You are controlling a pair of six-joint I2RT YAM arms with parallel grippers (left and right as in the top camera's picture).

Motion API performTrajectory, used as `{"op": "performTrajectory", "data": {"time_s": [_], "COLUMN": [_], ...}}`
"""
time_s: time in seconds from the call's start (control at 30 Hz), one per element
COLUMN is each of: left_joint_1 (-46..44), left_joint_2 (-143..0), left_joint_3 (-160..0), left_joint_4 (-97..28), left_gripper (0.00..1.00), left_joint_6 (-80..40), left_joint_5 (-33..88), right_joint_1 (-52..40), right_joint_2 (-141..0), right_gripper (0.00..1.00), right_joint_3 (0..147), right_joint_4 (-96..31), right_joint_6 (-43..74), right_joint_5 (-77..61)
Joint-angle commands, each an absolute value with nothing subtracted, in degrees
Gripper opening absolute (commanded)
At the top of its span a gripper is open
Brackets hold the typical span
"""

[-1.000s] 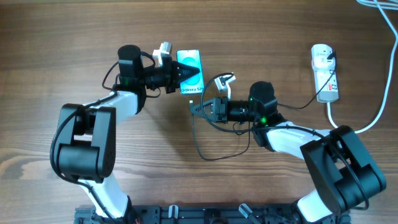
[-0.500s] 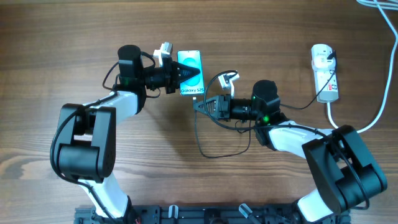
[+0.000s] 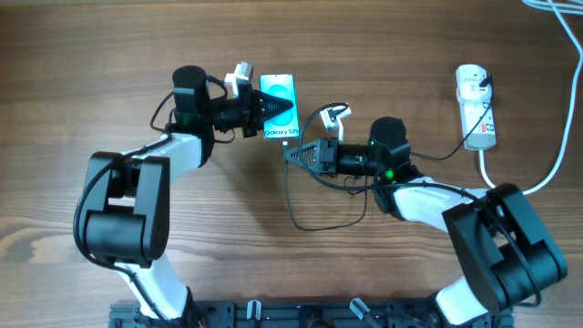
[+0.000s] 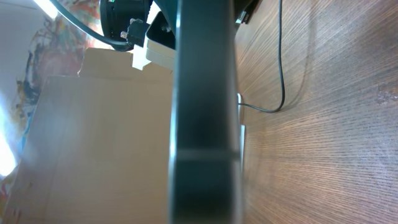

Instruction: Plug charger to phone and switch on socket

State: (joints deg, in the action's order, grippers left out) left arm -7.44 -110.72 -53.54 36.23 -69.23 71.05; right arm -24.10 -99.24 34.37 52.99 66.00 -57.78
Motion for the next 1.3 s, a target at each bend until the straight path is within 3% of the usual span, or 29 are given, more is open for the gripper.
{"op": "performTrajectory", "data": {"time_s": [0.0,1.27], "left_joint_1": [-7.79,-8.91], "left_joint_2": [-110.48,-110.48], "left_joint_3": [-54.22,-54.22], "left_joint_4": [36.71,36.71], "left_gripper": [0.04,0.04], "left_joint_6": [-69.52,-69.52], "left_joint_5": [72.4,71.09], "right_joint_1": [-23.92,-23.92], "right_joint_2": [-98.02,-98.02], "right_gripper": [0.04,0.04], "right_joint_3": [34.0,34.0], "right_joint_4": [53.1,53.54], "right_joint_6": [66.72,69.08], "right_joint_5": [-57.17,-57.06]}}
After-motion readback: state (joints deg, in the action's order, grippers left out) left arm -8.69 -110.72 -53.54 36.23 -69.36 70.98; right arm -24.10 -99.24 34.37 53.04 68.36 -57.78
